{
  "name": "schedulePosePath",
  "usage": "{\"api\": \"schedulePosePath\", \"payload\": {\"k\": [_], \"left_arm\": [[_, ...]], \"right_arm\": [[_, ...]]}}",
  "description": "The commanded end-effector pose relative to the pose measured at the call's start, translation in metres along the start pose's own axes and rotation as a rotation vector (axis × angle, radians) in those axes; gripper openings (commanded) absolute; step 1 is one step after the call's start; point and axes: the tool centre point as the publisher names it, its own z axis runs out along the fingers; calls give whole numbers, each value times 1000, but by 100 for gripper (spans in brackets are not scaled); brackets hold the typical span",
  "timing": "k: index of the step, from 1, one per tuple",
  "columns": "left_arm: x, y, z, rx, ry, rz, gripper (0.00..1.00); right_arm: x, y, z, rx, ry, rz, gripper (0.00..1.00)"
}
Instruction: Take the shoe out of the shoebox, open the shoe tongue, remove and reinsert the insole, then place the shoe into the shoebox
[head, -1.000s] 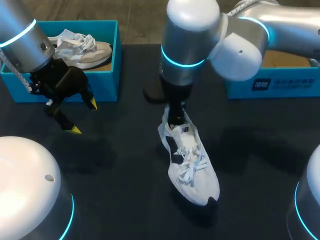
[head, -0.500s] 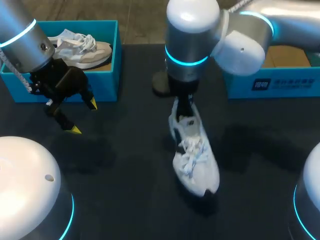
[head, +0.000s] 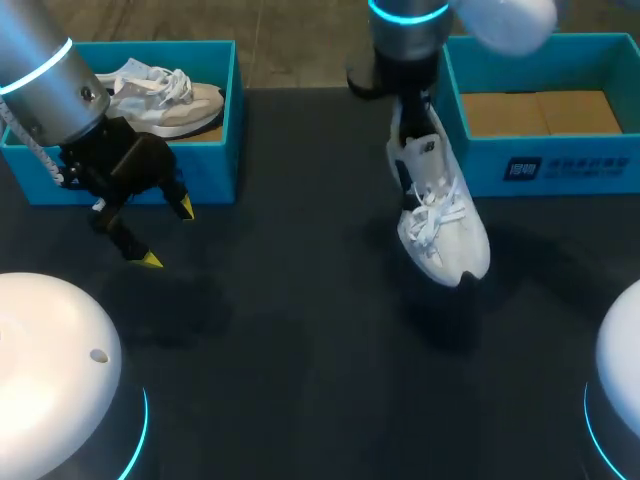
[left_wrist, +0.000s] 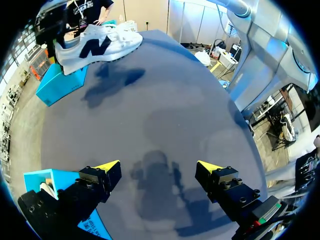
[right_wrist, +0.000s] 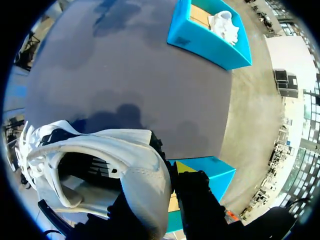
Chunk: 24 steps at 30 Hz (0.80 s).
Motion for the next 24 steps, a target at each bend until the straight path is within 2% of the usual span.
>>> {"api": "schedulePosePath", "payload": {"k": [1,10,13,14,19,20,24], "left_arm": [[1,0,0,-2,0,0,100],[1,0,0,-2,0,0,100],[1,0,0,-2,0,0,100],[1,0,0,-2,0,0,100],[1,0,0,-2,0,0,100],[1,0,0,-2,0,0,100],[1,0,0,-2,0,0,100]], "right_arm": [[1,-3,-2,-3,-1,0,0],[1,-3,-2,-3,-1,0,0],[-17,-25,-8,12,-23,34,0],[-24,-32,-11,50,-41,47,0],[-58,-69,-12,62,-61,62,0],[-65,-75,-10,80,-59,77,0],[-88,-90,-8,56,-55,39,0]]}}
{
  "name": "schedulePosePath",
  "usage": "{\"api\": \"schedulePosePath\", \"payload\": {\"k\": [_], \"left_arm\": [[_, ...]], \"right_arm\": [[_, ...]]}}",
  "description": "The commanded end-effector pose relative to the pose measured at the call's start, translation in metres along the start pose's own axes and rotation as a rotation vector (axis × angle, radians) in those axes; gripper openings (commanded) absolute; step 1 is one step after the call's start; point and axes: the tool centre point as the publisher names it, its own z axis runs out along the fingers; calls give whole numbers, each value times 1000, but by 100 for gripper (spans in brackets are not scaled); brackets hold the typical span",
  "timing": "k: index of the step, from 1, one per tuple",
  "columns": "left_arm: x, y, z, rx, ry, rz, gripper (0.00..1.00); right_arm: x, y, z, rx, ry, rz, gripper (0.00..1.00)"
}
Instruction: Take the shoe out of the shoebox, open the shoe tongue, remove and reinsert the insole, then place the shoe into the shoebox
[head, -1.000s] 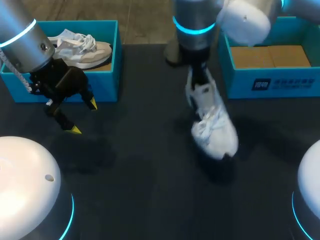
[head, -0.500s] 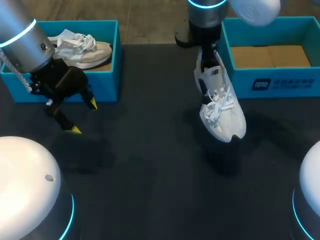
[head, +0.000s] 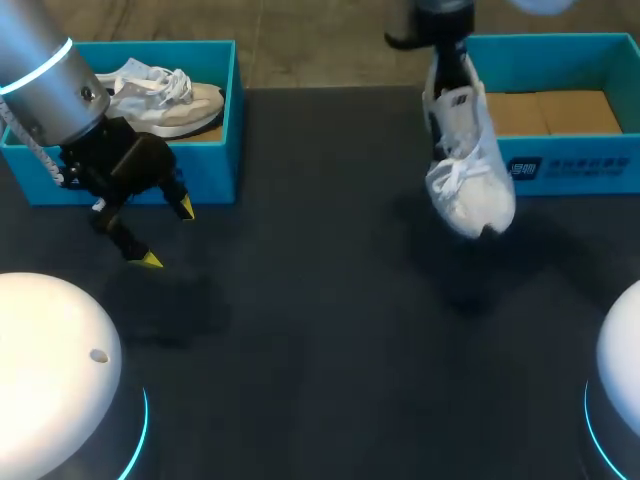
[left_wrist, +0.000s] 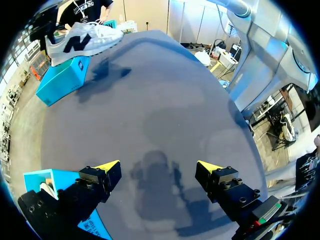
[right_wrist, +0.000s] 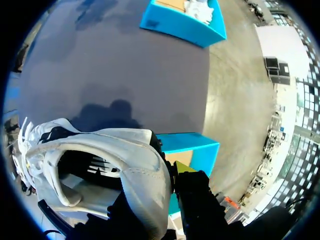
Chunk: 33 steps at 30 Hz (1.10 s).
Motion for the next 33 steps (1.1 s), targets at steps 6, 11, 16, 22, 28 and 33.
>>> {"api": "schedulePosePath", "payload": {"k": [6,11,16,22,28,33], "left_arm": [[1,0,0,-2,0,0,100],[1,0,0,-2,0,0,100],[1,0,0,-2,0,0,100],[1,0,0,-2,0,0,100],[1,0,0,-2,0,0,100],[1,0,0,-2,0,0,100]], "right_arm": [[-52,-29,17,-45,30,-37,0],[-70,-43,29,-18,46,-39,0],[-79,-59,41,-11,71,-25,0],[-84,-83,52,-3,95,9,0],[-90,-105,55,-16,75,11,0],[-96,-123,60,-25,71,25,0]]}}
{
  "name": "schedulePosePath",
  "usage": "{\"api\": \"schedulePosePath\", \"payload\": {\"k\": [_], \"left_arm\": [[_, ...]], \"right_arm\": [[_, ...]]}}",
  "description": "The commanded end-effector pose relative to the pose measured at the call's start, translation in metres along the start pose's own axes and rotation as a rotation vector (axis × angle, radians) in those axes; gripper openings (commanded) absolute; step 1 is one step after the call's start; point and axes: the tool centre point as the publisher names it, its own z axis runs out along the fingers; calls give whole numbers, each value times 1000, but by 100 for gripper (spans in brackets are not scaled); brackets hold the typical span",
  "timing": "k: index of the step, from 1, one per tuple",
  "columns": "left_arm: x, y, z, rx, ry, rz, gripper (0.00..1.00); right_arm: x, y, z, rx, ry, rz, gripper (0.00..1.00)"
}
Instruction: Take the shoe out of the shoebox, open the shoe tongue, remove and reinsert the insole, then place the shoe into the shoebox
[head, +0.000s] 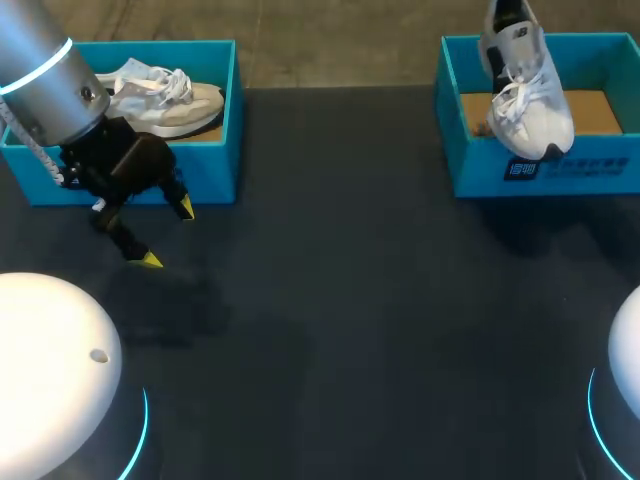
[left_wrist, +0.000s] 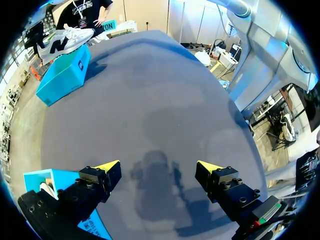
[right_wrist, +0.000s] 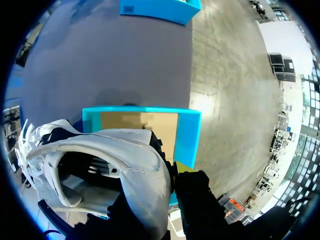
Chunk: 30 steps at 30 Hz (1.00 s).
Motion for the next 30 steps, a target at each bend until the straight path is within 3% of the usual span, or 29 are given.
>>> {"api": "schedulePosePath", "payload": {"k": [1,13,14,17,23,30], "left_arm": [[1,0,0,-2,0,0,100],[1,0,0,-2,0,0,100],[1,0,0,-2,0,0,100],[1,0,0,-2,0,0,100],[1,0,0,-2,0,0,100],[1,0,0,-2,0,0,100]], "right_arm": [[0,-13,3,-18,4,4,0],[0,-13,3,-18,4,4,0],[-4,-19,7,-71,32,40,0],[-18,-38,21,-97,69,109,0],[-34,-63,35,-78,95,139,0],[-44,-83,36,-34,106,229,0]]}}
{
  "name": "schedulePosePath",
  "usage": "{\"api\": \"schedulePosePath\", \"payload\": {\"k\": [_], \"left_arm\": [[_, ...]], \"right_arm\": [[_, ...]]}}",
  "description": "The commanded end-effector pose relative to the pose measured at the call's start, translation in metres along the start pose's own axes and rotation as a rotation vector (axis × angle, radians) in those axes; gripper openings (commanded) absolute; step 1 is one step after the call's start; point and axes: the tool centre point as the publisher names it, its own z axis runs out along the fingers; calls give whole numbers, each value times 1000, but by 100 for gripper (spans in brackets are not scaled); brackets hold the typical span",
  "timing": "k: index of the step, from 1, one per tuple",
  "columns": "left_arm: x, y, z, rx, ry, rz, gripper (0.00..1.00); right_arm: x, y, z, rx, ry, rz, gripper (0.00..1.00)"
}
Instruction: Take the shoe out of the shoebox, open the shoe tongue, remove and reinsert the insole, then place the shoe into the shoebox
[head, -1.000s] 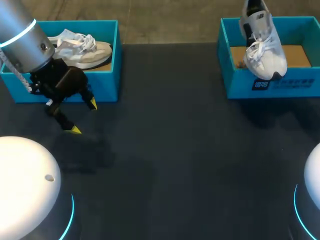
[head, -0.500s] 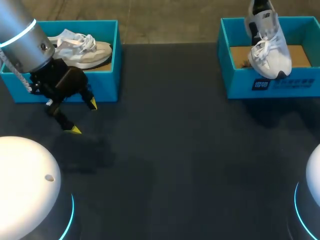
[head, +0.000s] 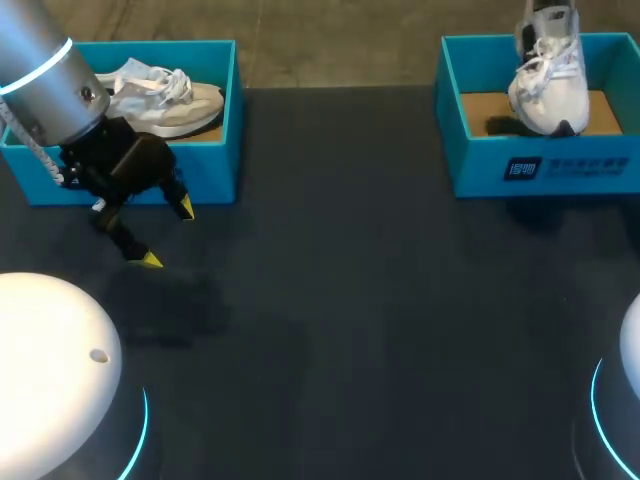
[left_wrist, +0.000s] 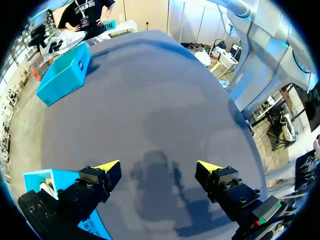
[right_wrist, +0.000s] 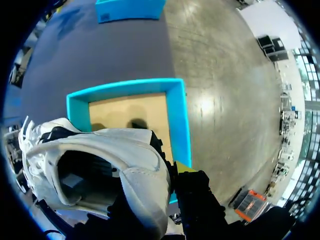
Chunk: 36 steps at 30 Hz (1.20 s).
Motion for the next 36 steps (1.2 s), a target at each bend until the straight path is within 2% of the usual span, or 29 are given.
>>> {"api": "schedulePosePath", "payload": {"k": [1,5,11,15,20,29,36], "left_arm": [[1,0,-1,-3,0,0,100],[1,0,-1,-3,0,0,100],[1,0,-1,-3,0,0,100],[1,0,-1,-3,0,0,100],[1,0,-1,-3,0,0,100],[1,0,-1,-3,0,0,100],[1,0,-1,-3,0,0,100]], "right_arm": [[-10,-5,-4,22,41,54,0],[-11,-21,-2,58,69,193,0],[-11,-60,0,61,112,543,0],[-4,-77,1,70,133,721,0],[5,-86,3,100,154,870,0],[13,-85,2,131,163,1028,0],[29,-89,0,137,166,1220,0]]}}
